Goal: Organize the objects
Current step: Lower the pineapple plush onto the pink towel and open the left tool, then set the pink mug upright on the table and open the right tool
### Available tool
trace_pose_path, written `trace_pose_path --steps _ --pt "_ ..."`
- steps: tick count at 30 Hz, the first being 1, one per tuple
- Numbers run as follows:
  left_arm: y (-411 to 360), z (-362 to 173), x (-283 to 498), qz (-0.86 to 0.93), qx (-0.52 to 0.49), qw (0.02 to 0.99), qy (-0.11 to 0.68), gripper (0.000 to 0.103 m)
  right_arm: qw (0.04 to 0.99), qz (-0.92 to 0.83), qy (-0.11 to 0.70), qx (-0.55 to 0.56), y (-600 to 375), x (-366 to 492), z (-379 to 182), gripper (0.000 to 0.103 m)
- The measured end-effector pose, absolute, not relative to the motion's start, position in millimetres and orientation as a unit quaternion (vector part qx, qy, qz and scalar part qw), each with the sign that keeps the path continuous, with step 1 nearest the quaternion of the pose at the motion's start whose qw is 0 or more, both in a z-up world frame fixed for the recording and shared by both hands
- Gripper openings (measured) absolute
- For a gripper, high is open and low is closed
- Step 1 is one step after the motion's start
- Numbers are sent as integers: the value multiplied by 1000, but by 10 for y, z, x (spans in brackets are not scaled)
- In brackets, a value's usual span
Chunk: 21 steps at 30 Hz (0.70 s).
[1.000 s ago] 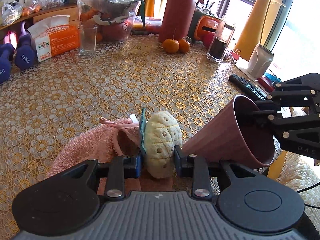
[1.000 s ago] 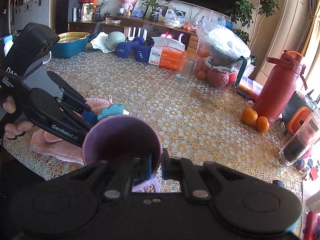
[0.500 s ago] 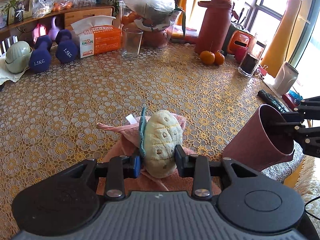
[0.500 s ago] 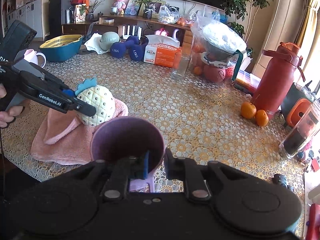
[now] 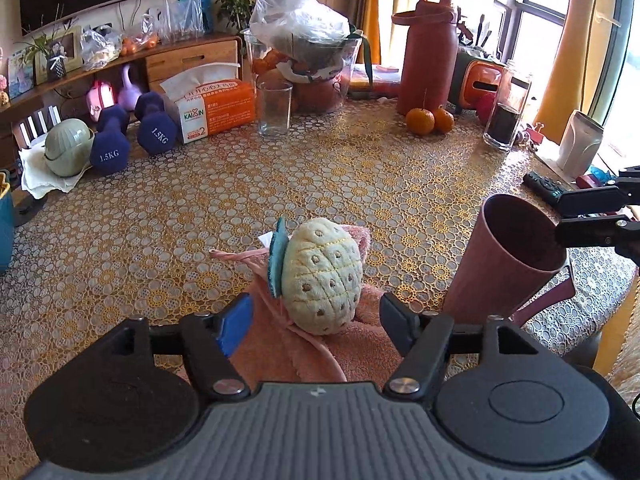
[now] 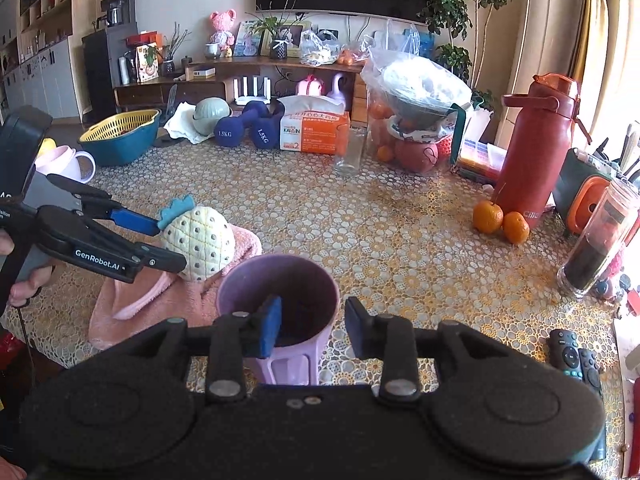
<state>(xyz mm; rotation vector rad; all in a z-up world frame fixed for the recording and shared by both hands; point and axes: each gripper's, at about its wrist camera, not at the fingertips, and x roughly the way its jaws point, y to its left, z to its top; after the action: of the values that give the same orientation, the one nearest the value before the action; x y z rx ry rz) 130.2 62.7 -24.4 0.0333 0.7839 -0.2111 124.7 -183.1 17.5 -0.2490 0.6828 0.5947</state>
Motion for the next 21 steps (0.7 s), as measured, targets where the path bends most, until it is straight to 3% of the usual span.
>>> trace_pose_path --steps 4,6,9,14,21 --pt "521 -104 1100 -101 18 926 363 80 897 295 315 -99 -1885 1092 252 42" --pt "459 -50 1008 -96 22 930 355 84 901 296 304 -85 -1913 1006 278 59" --pt "380 11 875 -88 29 935 343 84 906 300 291 -63 -1947 904 290 68" --pt "327 82 700 -81 7 940 332 100 910 307 274 -43 -1993 770 295 76" --pt "272 140 545 -65 3 945 319 103 918 306 252 -14 -2053 654 317 84"
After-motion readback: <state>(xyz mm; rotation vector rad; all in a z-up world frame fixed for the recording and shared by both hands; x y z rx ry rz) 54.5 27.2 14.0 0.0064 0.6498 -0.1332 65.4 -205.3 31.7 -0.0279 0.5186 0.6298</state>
